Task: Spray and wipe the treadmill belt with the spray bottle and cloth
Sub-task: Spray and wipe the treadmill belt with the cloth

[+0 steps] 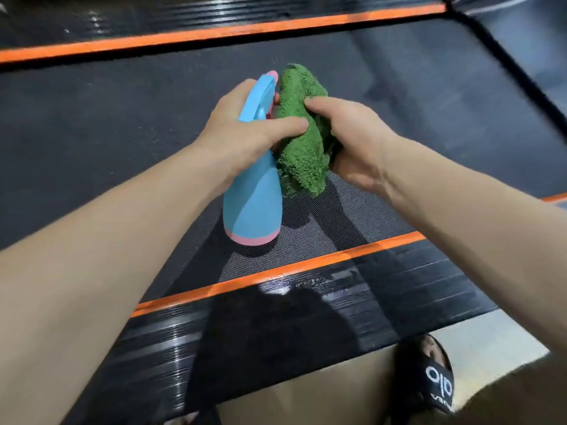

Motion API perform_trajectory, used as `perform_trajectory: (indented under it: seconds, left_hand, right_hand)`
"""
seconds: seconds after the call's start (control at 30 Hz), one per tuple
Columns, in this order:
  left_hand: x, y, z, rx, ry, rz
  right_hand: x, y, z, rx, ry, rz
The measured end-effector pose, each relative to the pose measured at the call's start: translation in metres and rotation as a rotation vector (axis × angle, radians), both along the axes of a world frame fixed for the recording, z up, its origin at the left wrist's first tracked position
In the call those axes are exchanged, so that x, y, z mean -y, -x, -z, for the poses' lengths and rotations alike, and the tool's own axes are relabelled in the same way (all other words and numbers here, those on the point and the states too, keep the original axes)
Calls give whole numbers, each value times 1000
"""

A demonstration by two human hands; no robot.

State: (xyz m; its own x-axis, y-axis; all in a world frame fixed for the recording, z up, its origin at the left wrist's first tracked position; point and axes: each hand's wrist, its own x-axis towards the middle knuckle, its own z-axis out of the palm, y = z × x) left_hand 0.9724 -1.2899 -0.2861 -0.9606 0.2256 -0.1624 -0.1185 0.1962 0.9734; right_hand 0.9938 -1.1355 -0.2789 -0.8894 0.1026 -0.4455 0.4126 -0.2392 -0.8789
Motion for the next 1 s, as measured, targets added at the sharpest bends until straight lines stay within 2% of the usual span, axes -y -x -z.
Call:
perform_trajectory:
  seconds: [0.13, 0.23, 0.5, 0.7, 0.9, 1.0]
  left_hand:
    - [-5, 2, 10, -15, -2, 54]
    - [-6, 4, 18, -33, -27, 99]
    - [-11, -9, 12, -41, -86, 222]
    - [-26, -30, 5, -142, -90, 251]
    - [-90, -57, -18, -174, -80, 278]
    - [-143, -68, -31, -182, -81, 363]
  right_hand:
    - [-5, -3, 14, -125, -296, 58]
    - [-10, -9, 19, -176, -363, 74]
    - [-13, -39, 11, -140, -375, 169]
    - [-26, -57, 22, -190, -318, 225]
    - [-91, -93, -4, -253, -377, 295]
    - [-138, -119, -16, -264, -282, 349]
